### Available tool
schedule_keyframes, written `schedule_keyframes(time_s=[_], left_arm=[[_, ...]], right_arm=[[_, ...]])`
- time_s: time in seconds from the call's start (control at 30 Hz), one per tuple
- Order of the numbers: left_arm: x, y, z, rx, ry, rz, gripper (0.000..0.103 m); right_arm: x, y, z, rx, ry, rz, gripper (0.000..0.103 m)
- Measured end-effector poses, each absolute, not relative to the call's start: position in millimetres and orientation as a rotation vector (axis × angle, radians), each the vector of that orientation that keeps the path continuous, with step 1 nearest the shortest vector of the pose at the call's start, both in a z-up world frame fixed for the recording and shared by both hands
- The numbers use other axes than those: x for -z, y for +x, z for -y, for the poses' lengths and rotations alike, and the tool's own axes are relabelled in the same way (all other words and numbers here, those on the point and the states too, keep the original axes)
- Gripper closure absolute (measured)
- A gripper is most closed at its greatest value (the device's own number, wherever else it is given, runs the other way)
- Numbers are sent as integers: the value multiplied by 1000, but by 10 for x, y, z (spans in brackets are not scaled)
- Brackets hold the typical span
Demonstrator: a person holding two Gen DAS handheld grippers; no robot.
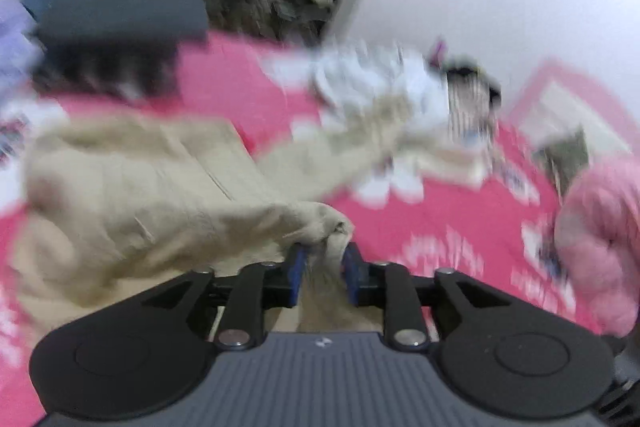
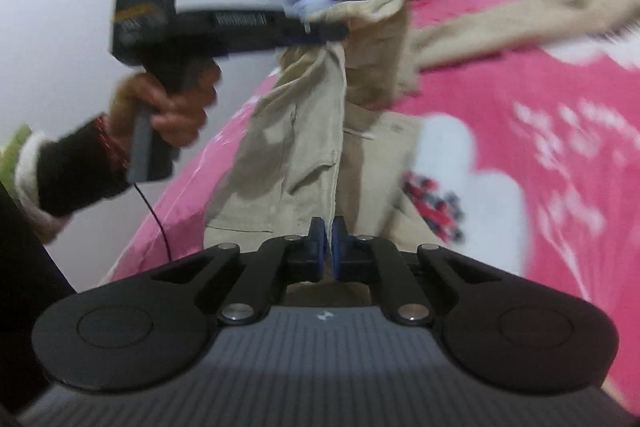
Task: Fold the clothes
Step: 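Grasp the jacket sleeve with the right gripper while the left gripper holds the cuff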
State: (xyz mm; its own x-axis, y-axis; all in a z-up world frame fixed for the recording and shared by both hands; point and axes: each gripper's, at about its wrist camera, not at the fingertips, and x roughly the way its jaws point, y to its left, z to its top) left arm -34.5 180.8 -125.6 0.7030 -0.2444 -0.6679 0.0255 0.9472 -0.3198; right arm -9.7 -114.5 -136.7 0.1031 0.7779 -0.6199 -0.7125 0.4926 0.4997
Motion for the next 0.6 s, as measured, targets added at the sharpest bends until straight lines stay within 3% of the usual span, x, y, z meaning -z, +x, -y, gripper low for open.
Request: schedule_keyframes(time_s=[0.13, 0.23, 0.43, 0.53, 0.6], left_arm=[[1627, -202, -1572, 135, -193, -913, 71], [1468, -329, -1536, 146, -161, -852, 55], [1134, -493, -1631, 137, -102, -757, 51], [1180, -316, -1744, 87, -107, -777, 47], [1288, -158, -1810, 30, -145, -845, 53]], right_arm=[[1637, -125, 1245, -1007, 117, -1070, 100], [1589, -117, 1247, -987, 154, -1083, 99], [1656, -10, 1540, -953, 384, -1158, 94], [1814, 27, 1559, -937, 464, -1233, 78], [1888, 24, 1497, -943, 476, -1278, 70]])
